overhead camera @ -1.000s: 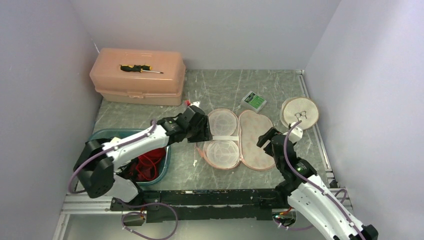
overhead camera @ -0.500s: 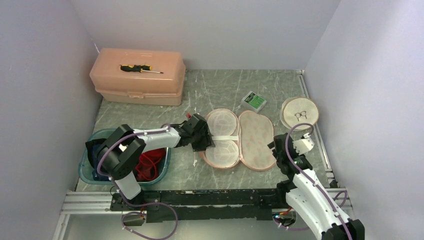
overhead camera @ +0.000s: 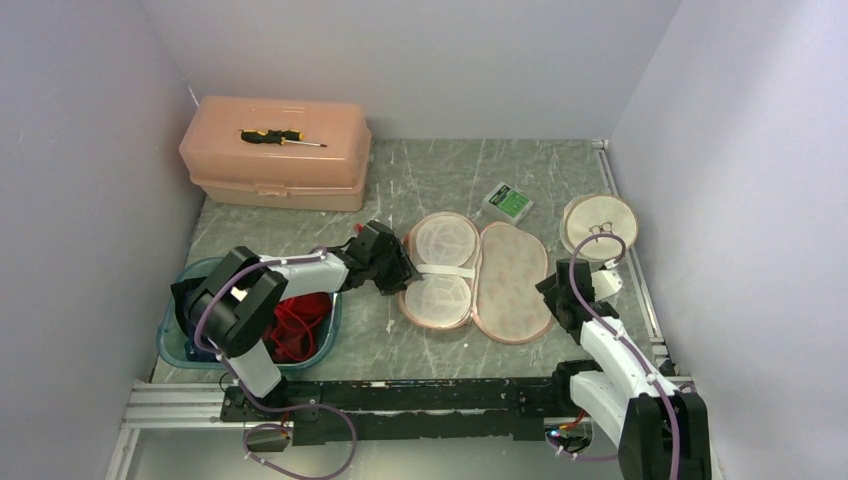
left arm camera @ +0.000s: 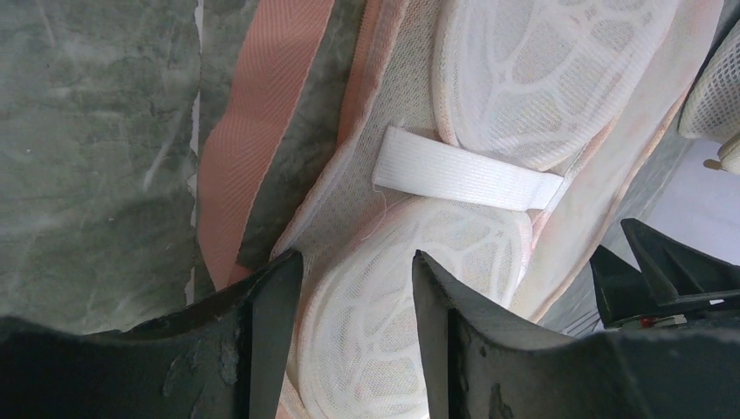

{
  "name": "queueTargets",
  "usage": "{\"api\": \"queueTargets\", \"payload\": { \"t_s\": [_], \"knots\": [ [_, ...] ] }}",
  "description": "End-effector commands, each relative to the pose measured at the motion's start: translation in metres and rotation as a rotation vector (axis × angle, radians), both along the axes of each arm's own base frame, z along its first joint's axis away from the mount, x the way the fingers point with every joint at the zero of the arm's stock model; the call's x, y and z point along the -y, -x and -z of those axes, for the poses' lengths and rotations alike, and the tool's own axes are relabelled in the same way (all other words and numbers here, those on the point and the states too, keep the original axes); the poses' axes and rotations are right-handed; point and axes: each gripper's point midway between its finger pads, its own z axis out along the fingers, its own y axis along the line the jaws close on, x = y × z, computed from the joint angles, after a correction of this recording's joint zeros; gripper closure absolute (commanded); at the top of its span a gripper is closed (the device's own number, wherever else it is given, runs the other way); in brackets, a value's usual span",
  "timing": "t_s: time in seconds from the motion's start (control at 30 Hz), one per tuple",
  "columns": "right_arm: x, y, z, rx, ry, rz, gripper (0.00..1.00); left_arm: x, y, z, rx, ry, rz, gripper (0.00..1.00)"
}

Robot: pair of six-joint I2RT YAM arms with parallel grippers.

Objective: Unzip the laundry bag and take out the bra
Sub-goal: Close the laundry bag at the center of the board.

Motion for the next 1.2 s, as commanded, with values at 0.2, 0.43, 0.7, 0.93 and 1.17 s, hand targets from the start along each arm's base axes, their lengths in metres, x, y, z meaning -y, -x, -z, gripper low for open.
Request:
{"api": "queueTargets", "payload": {
  "t_s": [0.2,0.43,0.7,0.93,1.17],
  "knots": [
    [-0.017,-0.001,0.016,-0.030,-0.073,-0.065,0.46,-0.033,0.015,0.017,-0.033,-0.142,-0.017,0.44],
    [-0.018,0.001,0.018,-0.074,-0.069,-0.080,0.81,-0.030,0.014,0.005,-0.005,-0.121,-0.004,0.44],
    [-0.022,-0.003,0.001,-0.034,-0.044,-0.156,1.00,-0.022,0.015,-0.008,0.015,-0.095,0.028,0.44],
    [-0.040,-0.015,-0.065,0.142,0.017,-0.402,1.00,-0.012,0.014,-0.048,0.093,-0.042,0.094,0.39],
    [-0.072,-0.024,-0.123,0.307,0.016,-0.599,1.00,-0.010,0.010,-0.101,0.226,-0.023,0.170,0.24]
  ]
}}
